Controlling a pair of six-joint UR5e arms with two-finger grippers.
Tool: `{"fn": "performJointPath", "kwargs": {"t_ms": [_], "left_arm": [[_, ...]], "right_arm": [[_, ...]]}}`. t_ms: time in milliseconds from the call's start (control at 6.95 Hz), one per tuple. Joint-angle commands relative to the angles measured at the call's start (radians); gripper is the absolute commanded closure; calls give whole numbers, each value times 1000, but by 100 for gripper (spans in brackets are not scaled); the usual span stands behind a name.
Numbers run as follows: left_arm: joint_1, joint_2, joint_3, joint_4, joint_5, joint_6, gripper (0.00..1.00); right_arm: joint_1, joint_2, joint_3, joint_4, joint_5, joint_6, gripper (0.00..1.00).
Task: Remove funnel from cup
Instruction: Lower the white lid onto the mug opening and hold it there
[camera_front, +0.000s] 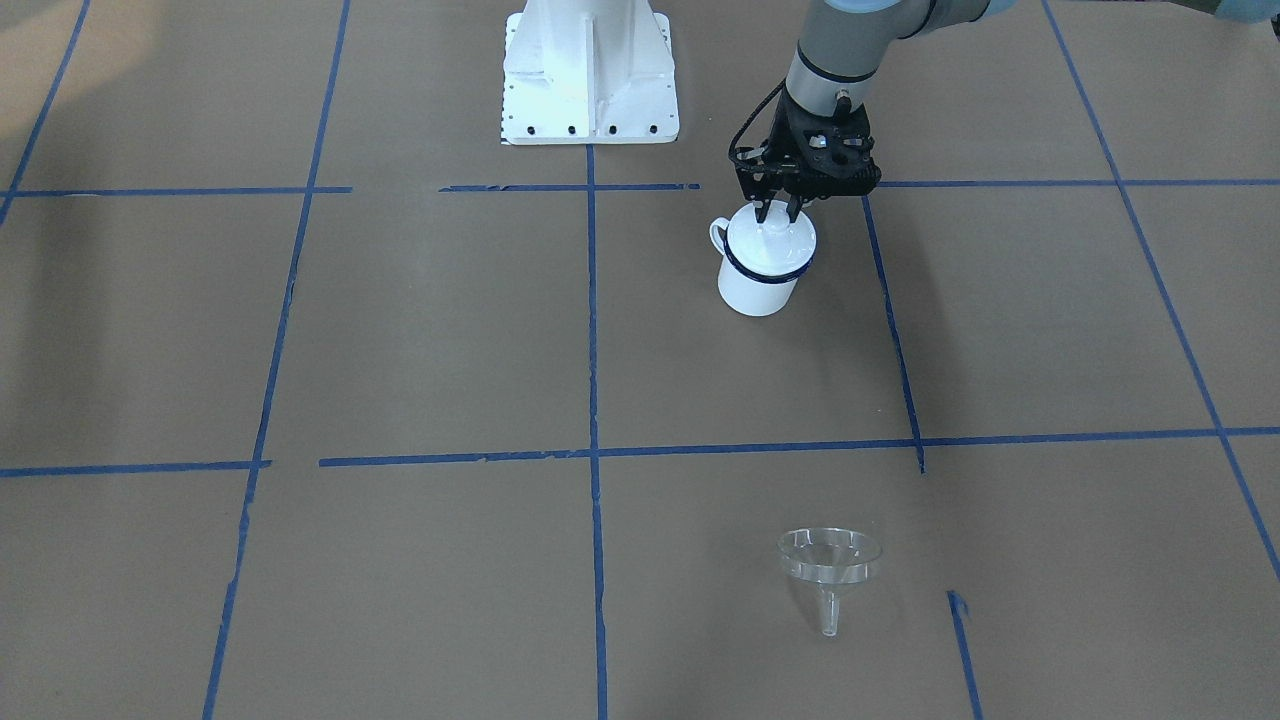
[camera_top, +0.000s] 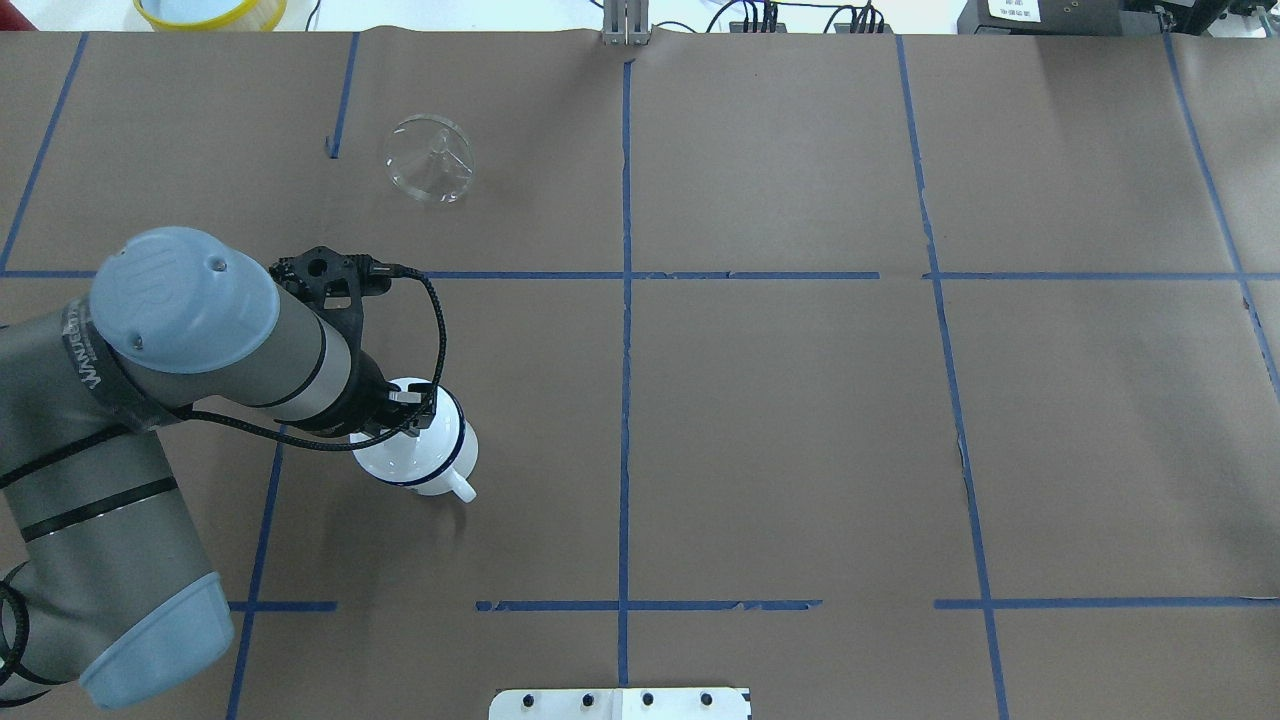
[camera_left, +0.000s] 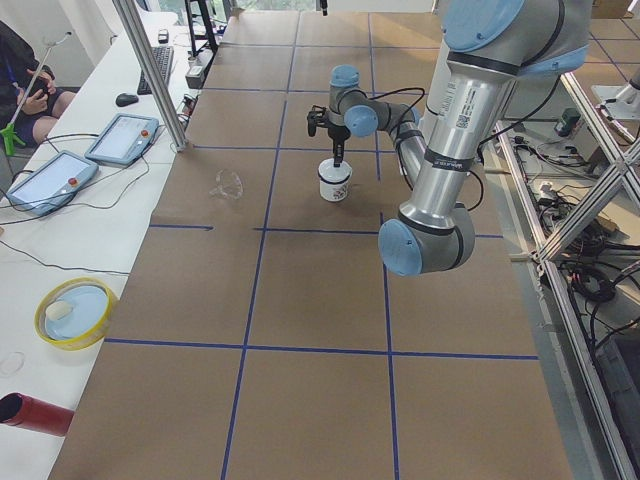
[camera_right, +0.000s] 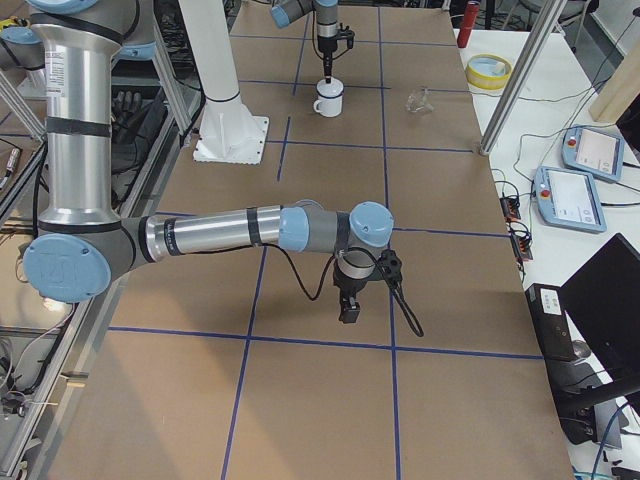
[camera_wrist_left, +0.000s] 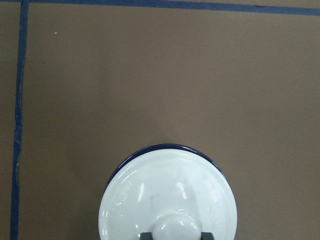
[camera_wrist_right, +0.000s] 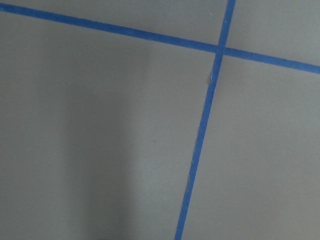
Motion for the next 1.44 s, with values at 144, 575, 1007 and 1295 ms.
{"fn": "performJointPath", "kwargs": {"t_ms": [144,575,1007,1295], "left_arm": [[3,0,2,-1,-1,2,100],[3,2,11,-1,1,5,93],[9,0,11,-2,1,11,43],[9,2,14,-1,3,11,0]], "right_arm": [[0,0,-1,0,0,0,0],[0,0,0,0,0,0,0],[0,0,-1,0,0,0,0],[0,0,-1,-2,0,0,0]]}}
